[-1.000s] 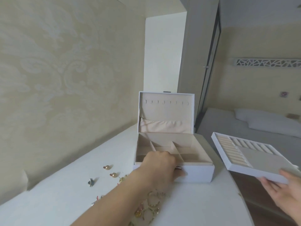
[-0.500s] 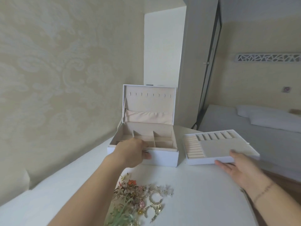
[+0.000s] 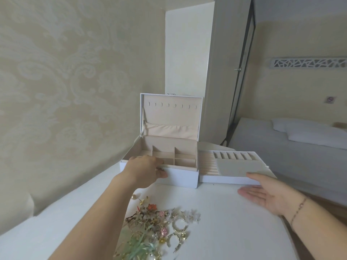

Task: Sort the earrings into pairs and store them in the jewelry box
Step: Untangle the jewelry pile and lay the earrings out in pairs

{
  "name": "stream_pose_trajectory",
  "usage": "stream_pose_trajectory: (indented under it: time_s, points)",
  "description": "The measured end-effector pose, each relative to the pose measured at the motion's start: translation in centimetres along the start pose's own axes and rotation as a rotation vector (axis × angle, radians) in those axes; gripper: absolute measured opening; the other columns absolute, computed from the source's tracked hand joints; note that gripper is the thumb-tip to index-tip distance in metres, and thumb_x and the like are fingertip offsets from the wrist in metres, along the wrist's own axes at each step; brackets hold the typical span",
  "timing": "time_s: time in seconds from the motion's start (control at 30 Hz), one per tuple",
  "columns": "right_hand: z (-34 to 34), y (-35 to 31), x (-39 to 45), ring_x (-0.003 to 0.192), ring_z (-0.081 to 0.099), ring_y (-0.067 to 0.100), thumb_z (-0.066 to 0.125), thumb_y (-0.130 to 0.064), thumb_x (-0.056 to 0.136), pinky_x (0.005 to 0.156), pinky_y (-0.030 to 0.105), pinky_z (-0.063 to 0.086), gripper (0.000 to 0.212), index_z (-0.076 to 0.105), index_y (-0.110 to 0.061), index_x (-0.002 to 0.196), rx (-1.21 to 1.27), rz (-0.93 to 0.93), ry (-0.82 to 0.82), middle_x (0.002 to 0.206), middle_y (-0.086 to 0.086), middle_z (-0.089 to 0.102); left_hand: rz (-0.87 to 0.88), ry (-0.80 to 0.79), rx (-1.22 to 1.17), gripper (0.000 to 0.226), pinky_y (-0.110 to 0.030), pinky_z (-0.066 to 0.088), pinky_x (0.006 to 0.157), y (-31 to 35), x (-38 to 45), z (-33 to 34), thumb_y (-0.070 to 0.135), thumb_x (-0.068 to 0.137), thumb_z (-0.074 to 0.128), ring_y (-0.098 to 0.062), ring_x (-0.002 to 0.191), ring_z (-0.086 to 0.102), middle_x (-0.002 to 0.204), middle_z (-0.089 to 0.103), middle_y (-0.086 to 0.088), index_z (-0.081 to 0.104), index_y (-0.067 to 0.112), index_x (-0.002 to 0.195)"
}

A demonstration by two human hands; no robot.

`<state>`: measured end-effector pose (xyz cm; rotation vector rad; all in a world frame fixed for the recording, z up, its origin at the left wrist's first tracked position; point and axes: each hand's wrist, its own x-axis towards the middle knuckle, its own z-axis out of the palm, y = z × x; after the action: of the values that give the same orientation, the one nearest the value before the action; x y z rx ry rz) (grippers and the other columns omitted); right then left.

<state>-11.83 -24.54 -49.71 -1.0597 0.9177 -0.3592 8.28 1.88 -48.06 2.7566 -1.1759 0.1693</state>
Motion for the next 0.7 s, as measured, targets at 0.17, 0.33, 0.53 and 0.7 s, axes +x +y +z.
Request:
stream_pose_trajectory:
  time_s: [0.17,0.33,0.53,0.7]
  points:
    - [-1.3,-0.4,-0.8,0.051,0.07,0.031,0.076,-0.016,0.081,0.038,0.032,0.055,0.036,0.056,0.009,0.097,-0.16,0.056,0.035,0.07,0.026,0.07,0.0,-0.012,-0.008,0.02,-0.034,0.035,0.085,-0.3,0.3,0.3,0.053,0.093,0.05,-0.024,0.105,0.058,0.107,0.068,0.005,0.058,0.036,0.1]
    - [-0.4,-0.1,-1.6,0.035,0.055,0.021,0.073,-0.027,0.084,0.034,0.017,0.038,0.029,0.057,-0.005,0.072,-0.543,-0.073,0.036,0.051,0.011,0.062,0.009,-0.01,-0.02,0.019,-0.035,0.035,0.088,-0.5,0.5,0.5,0.055,0.092,0.049,-0.021,0.105,0.058,0.107,0.068,0.01,0.055,0.037,0.096]
    - [1.3,1.2,-1.5,0.099,0.054,0.019,0.061,-0.051,0.082,0.078,0.033,0.048,0.025,0.061,-0.035,0.101,-1.427,-1.014,0.469,0.106,-0.013,0.063,0.029,-0.032,-0.096,0.034,-0.035,0.036,0.086,-1.0,0.4,0.2,0.061,0.089,0.049,-0.019,0.101,0.059,0.101,0.068,0.011,0.061,0.031,0.101]
    - [1.9,3.4,0.5,0.13,0.038,0.018,0.04,-0.055,0.093,0.105,0.045,0.035,0.047,0.04,-0.043,0.138,-1.562,-0.798,0.253,0.144,-0.016,0.042,0.082,-0.06,-0.314,0.044,-0.035,0.042,0.079,-1.4,-0.4,-0.9,0.051,0.1,0.029,-0.023,0.091,0.058,0.09,0.062,0.004,0.06,0.02,0.095]
